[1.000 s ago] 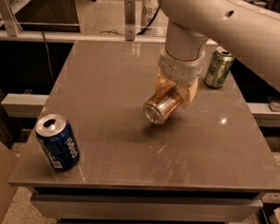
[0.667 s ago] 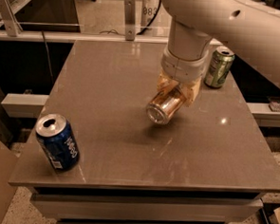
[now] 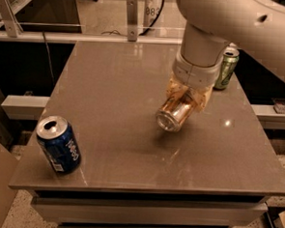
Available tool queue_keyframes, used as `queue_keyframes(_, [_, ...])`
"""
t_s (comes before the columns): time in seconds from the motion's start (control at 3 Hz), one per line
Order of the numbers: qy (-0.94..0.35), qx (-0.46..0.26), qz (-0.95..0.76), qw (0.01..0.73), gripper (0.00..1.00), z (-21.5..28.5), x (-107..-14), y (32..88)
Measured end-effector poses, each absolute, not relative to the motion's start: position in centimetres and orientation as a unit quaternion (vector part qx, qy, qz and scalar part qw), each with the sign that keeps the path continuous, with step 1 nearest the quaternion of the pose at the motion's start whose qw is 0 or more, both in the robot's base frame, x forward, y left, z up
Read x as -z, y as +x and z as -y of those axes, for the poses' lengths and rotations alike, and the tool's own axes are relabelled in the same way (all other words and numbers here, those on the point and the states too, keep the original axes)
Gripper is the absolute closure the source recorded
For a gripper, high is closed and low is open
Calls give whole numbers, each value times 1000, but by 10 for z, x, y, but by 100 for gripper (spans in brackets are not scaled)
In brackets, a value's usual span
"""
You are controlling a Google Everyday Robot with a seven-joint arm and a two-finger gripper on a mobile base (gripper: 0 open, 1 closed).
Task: Place orange can upright
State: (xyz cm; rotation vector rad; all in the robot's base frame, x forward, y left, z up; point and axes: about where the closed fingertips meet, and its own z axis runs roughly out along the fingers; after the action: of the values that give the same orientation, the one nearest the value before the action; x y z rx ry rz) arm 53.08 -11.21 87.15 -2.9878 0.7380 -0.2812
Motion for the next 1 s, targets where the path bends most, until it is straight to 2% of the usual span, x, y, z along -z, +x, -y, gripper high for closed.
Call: queue_keyframes(1.0, [-980, 104, -163, 38, 100, 132, -870, 511])
